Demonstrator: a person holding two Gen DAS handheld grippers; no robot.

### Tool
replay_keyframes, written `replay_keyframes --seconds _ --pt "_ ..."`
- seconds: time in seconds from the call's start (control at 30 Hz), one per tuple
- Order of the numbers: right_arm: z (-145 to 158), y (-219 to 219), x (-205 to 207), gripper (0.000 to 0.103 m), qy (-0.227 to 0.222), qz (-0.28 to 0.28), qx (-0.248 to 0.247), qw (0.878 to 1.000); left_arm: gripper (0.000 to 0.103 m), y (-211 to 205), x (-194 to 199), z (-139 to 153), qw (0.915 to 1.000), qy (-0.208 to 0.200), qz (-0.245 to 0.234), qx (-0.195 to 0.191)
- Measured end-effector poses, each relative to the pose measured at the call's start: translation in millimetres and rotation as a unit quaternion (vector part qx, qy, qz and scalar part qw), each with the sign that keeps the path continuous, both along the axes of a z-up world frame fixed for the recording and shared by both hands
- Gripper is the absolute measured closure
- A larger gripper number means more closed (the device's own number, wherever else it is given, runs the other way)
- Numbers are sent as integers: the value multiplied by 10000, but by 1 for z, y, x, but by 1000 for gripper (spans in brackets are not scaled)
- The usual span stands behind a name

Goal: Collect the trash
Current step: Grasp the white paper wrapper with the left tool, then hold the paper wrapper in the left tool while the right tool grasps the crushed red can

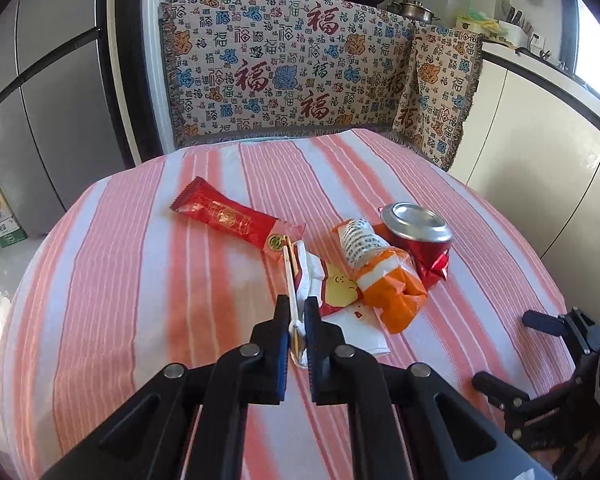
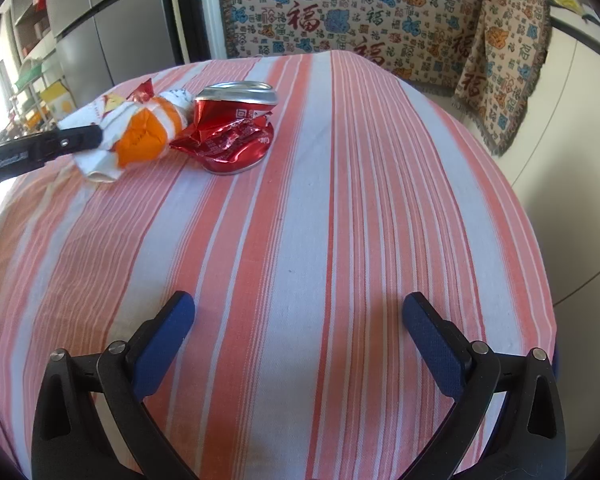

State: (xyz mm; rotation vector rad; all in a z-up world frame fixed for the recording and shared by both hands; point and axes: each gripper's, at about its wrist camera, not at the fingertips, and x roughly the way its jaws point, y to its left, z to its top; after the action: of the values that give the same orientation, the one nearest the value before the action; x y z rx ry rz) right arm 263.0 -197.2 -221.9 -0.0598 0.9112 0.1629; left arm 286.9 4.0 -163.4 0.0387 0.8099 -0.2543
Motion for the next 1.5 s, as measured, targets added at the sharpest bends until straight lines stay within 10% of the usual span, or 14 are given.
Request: replay_keyframes --seconds 0.5,0.6,0.7,1.2,1.5 --pt "0 0 0 0 1 2 1 10000 89 57 -82 -12 9993 176 318 -107" --pt "0 0 0 0 1 4 2 10000 53 49 -81 -16 9996 228 183 -38" --pt "0 0 0 0 1 4 1 10000 38 42 -85 -14 10000 42 49 31" --pt "0 0 2 0 8 9 27 10000 35 45 -56 -41 9989 386 253 -127" --pt "20 14 37 8 -101 -26 926 9956 26 31 -54 -47 9982 392 245 391"
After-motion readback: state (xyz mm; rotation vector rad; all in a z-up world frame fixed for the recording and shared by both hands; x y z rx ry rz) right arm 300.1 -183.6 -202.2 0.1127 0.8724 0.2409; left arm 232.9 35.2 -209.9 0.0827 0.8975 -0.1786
